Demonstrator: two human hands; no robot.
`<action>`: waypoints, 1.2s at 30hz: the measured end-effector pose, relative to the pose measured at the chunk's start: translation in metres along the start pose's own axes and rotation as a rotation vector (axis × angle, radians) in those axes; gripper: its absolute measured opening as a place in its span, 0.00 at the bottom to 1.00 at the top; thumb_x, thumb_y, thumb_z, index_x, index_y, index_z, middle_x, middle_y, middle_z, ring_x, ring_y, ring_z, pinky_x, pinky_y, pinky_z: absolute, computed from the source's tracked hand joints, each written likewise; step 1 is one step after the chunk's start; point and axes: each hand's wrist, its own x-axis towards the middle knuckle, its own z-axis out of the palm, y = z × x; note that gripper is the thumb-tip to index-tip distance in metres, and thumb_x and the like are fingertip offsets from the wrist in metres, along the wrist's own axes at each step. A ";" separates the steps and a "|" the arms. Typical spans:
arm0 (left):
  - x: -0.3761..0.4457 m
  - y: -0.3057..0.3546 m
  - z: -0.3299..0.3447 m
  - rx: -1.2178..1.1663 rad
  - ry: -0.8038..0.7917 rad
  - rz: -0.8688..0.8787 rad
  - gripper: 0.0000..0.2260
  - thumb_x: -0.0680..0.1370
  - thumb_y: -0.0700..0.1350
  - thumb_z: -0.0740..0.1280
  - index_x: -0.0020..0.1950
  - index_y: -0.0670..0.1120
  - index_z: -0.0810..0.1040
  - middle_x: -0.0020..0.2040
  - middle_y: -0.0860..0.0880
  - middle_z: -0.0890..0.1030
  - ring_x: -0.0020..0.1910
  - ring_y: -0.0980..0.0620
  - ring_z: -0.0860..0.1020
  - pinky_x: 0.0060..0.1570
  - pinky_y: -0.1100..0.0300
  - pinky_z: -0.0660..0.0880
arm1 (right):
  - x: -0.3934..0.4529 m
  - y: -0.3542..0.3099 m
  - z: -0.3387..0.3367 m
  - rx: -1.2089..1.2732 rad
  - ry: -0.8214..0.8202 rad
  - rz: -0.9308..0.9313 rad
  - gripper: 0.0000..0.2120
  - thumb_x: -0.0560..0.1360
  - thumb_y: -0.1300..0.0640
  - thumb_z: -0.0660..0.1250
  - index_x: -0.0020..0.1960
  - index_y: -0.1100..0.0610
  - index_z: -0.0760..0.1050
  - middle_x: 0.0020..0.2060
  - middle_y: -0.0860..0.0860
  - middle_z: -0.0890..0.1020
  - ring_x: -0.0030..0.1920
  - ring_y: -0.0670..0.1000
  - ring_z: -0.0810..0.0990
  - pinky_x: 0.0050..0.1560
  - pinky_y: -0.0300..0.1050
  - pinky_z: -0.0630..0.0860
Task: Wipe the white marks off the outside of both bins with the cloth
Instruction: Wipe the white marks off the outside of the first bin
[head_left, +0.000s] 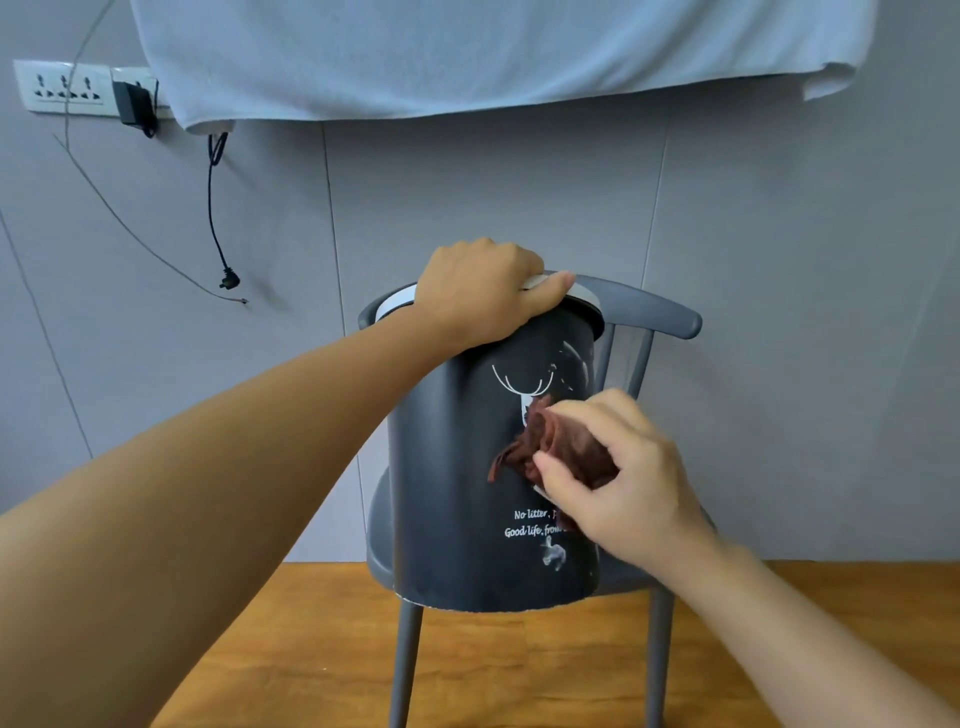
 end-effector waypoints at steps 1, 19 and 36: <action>-0.001 -0.001 0.000 -0.007 0.010 -0.008 0.27 0.80 0.67 0.56 0.32 0.47 0.63 0.28 0.50 0.70 0.35 0.40 0.72 0.33 0.54 0.64 | -0.005 0.000 0.001 0.002 -0.057 -0.058 0.15 0.74 0.49 0.73 0.58 0.53 0.83 0.47 0.45 0.77 0.48 0.48 0.78 0.49 0.41 0.77; -0.013 -0.022 -0.003 -0.064 0.061 -0.039 0.28 0.77 0.72 0.55 0.34 0.48 0.67 0.28 0.50 0.72 0.32 0.47 0.73 0.32 0.54 0.65 | 0.008 0.010 -0.005 -0.016 -0.123 -0.260 0.10 0.73 0.54 0.75 0.53 0.54 0.83 0.42 0.45 0.76 0.43 0.48 0.75 0.46 0.41 0.74; -0.022 -0.016 -0.011 -0.081 0.103 0.009 0.28 0.78 0.70 0.58 0.32 0.48 0.62 0.25 0.50 0.67 0.28 0.49 0.68 0.31 0.54 0.67 | 0.035 0.003 -0.007 -0.036 -0.077 -0.253 0.10 0.74 0.50 0.74 0.54 0.51 0.82 0.43 0.44 0.77 0.45 0.47 0.76 0.50 0.40 0.73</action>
